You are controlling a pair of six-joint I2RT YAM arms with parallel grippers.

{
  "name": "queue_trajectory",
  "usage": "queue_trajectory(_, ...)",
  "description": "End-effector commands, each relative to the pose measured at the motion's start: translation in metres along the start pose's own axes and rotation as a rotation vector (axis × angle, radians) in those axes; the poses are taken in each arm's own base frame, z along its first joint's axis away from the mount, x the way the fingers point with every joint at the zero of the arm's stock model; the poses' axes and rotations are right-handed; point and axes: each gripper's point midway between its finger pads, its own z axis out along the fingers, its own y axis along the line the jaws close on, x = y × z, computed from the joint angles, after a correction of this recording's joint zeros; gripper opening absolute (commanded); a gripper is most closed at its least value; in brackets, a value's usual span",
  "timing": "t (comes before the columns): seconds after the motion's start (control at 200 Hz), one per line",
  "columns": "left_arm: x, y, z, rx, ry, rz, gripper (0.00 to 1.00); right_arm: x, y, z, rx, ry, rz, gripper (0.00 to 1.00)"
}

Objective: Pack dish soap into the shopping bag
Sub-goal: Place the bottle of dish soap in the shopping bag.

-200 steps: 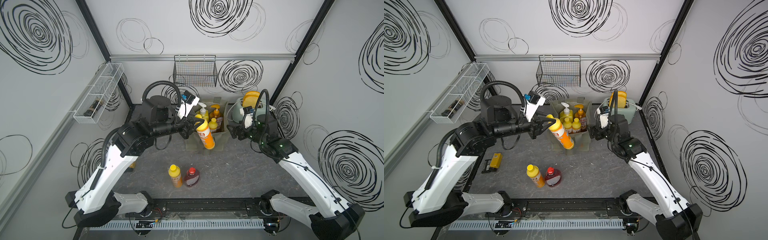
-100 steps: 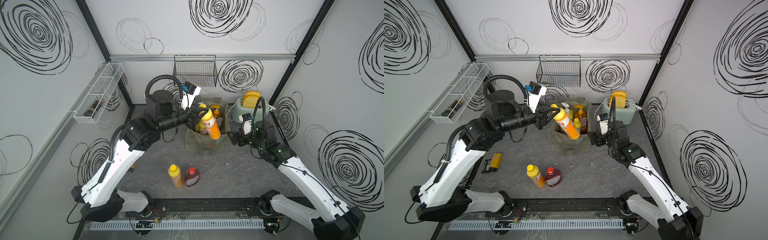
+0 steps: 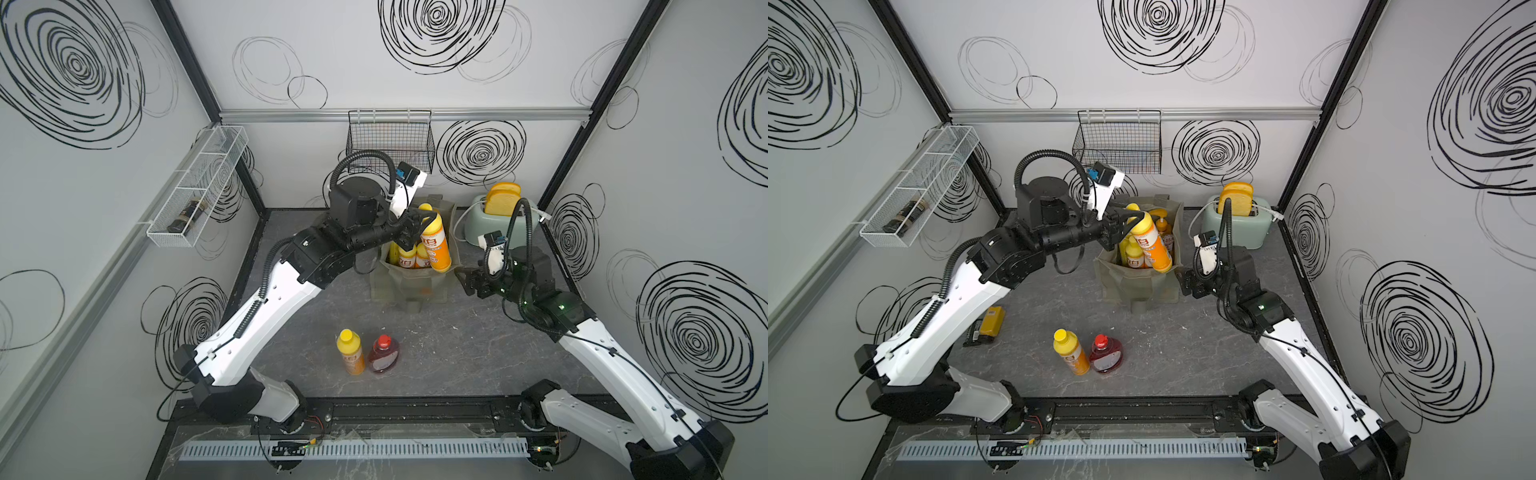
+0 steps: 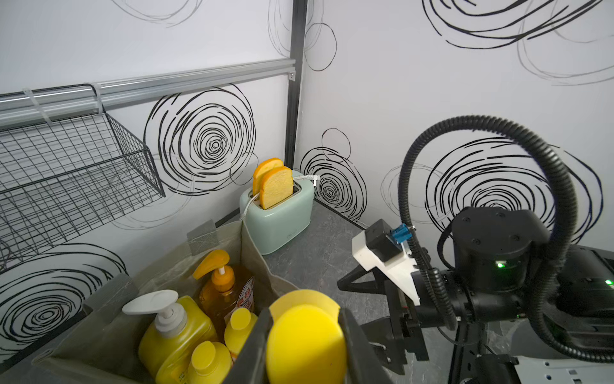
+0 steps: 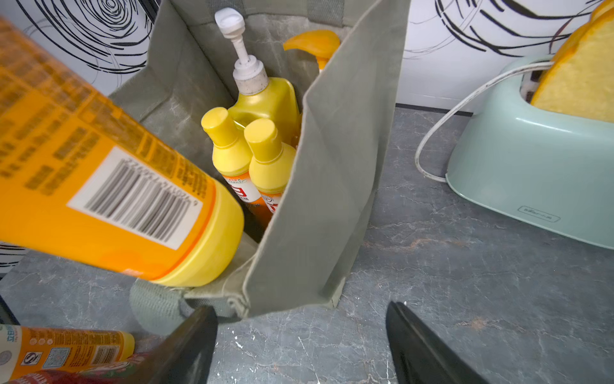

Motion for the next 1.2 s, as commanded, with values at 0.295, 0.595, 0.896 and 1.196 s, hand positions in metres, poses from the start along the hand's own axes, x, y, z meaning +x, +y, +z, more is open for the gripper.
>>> queue_trajectory(0.295,-0.054,-0.008,0.026,-0.038,-0.211,0.144,0.00,0.001,0.007,-0.014,-0.024,-0.009,0.003,0.85)
queue_trajectory(0.595,-0.043,-0.003,0.055,-0.090,-0.176,0.245,0.00,-0.002,0.012,-0.018,-0.054,-0.018,0.008,0.82)
queue_trajectory(0.896,-0.027,0.002,0.088,-0.099,-0.155,0.279,0.00,-0.008,0.016,-0.023,-0.066,-0.025,0.006,0.80)
queue_trajectory(1.196,-0.016,0.015,0.111,-0.126,-0.154,0.318,0.00,-0.010,0.014,-0.022,-0.059,-0.024,0.000,0.80)
